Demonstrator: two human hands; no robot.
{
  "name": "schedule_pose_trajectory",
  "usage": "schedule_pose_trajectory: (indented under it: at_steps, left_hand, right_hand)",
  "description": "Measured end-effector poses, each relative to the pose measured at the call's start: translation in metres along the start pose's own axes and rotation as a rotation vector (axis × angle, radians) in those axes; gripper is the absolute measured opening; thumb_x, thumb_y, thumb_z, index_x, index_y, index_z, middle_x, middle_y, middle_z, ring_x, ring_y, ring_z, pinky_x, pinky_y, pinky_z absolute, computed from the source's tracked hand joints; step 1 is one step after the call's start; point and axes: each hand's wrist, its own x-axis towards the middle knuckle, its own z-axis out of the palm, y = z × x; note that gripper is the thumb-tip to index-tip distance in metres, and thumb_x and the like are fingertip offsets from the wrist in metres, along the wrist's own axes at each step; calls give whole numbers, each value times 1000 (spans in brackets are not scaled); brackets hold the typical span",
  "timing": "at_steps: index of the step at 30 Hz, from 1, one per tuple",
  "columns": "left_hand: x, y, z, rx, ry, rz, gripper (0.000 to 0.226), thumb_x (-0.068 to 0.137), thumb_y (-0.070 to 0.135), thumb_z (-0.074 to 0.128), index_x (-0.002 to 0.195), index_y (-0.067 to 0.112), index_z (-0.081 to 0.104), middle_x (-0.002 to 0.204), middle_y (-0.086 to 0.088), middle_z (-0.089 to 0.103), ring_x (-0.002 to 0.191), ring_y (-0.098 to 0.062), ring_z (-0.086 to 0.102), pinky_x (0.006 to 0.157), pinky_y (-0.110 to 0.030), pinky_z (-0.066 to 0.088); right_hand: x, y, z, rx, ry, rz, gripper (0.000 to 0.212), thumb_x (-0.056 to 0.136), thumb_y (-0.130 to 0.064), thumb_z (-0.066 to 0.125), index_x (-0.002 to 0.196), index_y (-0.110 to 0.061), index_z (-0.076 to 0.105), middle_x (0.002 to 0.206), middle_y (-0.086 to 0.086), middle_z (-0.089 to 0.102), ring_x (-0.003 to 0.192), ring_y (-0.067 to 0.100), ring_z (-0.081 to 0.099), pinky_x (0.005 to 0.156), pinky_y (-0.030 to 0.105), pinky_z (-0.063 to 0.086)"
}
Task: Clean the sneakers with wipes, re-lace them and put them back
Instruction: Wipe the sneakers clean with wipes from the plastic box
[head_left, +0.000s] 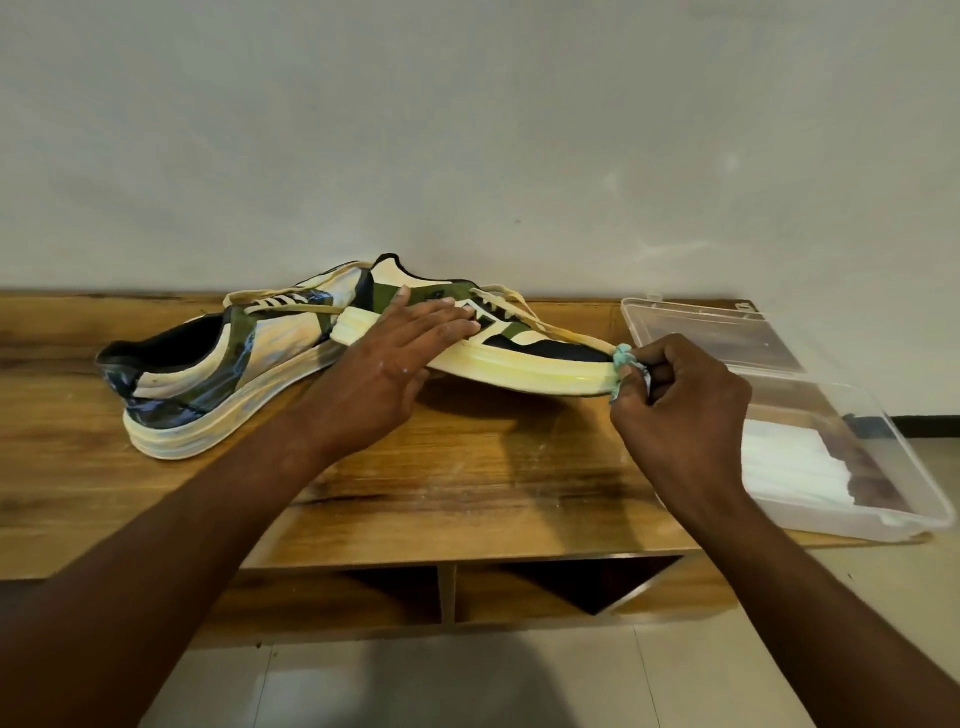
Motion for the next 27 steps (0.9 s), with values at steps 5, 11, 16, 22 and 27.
schedule_pose_trajectory:
  at_steps: [5, 11, 16, 22, 27]
  left_hand:
    - [2, 10, 8, -5, 41, -70, 73, 89, 2, 72, 156, 18, 46, 163, -2, 44, 157, -19, 28, 130, -59, 13]
    - [12, 51, 25, 122, 16, -146, 75, 93, 78, 47, 159, 44, 38, 168, 0, 36, 161, -27, 15, 121, -74, -7]
    - [22, 68, 43, 185, 16, -116, 64, 93, 53, 45, 155, 41, 45, 168, -4, 35, 161, -34, 12, 114, -82, -12]
    - [23, 59, 53, 273, 28, 87, 52, 89, 30, 73, 138, 17, 67, 151, -6, 59, 153, -34, 38, 113, -85, 6]
    - [25, 73, 55, 366, -25, 140, 74, 81, 28, 83, 147, 6, 57, 154, -18, 54, 150, -37, 40, 127, -64, 13]
  right_hand:
    - [5, 5, 0, 45, -1, 54, 11, 90, -15, 76, 101, -14, 75, 91, -3, 75, 78, 8, 69, 71, 26, 59]
    - [-10, -11, 7, 95, -16, -39, 19, 91, -14, 77, 109, -17, 74, 100, -4, 74, 86, 9, 69, 73, 22, 60]
    - [-29, -21, 24, 23, -100, -203, 23, 92, -15, 77, 114, -17, 73, 109, -1, 73, 95, 11, 64, 81, 28, 59]
    - [-27, -9, 24, -38, -191, -167, 15, 91, -17, 76, 105, -22, 76, 102, -3, 74, 88, 8, 62, 79, 30, 57]
    - [-18, -8, 12, -113, -184, -88, 12, 87, -17, 77, 99, -20, 79, 95, -3, 77, 78, 10, 64, 74, 31, 59]
